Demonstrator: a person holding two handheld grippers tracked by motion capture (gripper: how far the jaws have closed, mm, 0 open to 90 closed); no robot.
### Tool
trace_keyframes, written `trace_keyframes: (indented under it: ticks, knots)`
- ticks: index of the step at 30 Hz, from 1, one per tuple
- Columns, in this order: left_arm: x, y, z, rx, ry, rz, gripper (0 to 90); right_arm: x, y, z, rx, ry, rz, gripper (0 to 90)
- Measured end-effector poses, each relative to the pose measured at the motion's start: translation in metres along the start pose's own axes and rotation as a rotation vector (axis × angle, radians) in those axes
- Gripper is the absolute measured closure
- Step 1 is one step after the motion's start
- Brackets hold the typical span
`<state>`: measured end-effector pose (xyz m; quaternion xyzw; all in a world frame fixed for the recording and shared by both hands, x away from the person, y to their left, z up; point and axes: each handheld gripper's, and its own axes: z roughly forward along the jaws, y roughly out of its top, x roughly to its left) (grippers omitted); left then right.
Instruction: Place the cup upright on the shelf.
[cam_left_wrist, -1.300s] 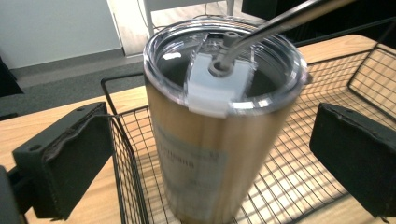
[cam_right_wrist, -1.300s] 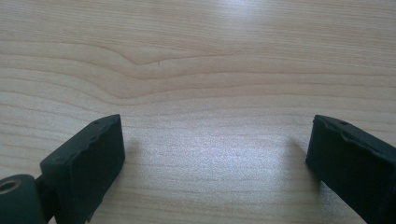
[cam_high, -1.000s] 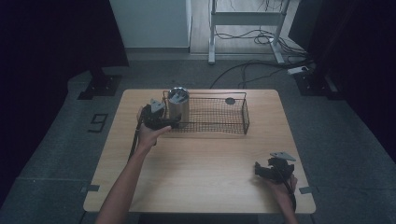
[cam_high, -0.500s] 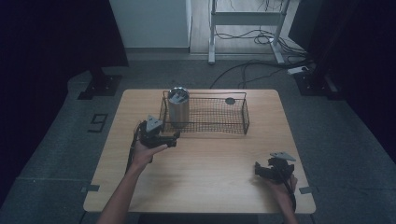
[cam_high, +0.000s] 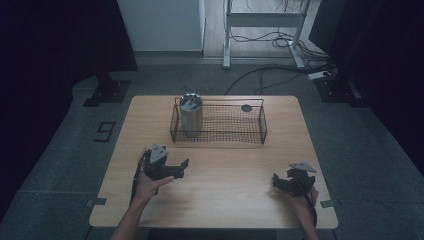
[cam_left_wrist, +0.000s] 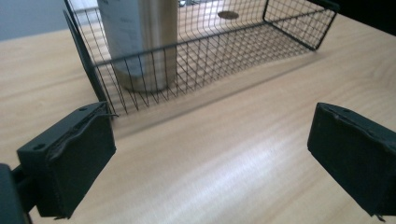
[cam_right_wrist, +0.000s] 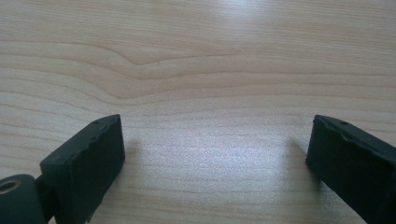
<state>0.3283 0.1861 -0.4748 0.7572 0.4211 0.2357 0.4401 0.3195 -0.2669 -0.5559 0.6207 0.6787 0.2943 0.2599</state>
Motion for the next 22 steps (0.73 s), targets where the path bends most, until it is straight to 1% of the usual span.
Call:
trace_keyframes:
  ticks: [2,6,9,10,14,15,17,19,20,22]
  knots:
    - [-0.004,-0.007,-0.001,0.016,-0.003,0.005,0.8,0.000,0.000,0.000,0.000,0.000,0.000,4.0]
    - [-0.010,-0.018,-0.002,0.051,-0.007,-0.003,1.1,0.000,0.000,0.000,0.000,0.000,0.001,4.0]
    - [-0.011,-0.023,-0.002,0.060,-0.003,-0.002,1.2,0.000,0.000,0.000,0.000,0.000,0.000,4.0]
    - [-0.011,-0.026,-0.002,0.065,-0.005,-0.012,1.4,0.000,0.000,0.000,0.000,0.000,0.000,4.0]
    - [-0.009,-0.030,-0.005,0.050,-0.012,-0.027,1.6,0.000,0.000,0.000,0.000,0.000,0.000,4.0]
    - [-0.006,-0.032,-0.009,0.028,-0.004,-0.042,1.7,0.000,0.000,0.000,0.000,0.000,0.000,4.0]
    - [-0.003,-0.033,-0.012,0.029,-0.005,-0.057,2.4,0.000,0.000,0.000,0.000,0.000,0.000,3.9]
    - [-0.003,-0.034,-0.013,0.026,-0.003,-0.061,2.3,0.000,0.000,0.000,0.000,0.001,-0.001,4.0]
    - [-0.003,-0.035,-0.014,0.023,-0.012,-0.070,2.4,0.000,0.000,0.000,-0.001,0.002,-0.001,3.9]
    - [-0.004,-0.035,-0.013,0.026,-0.015,-0.066,2.1,0.000,0.000,0.000,-0.001,0.002,-0.001,3.9]
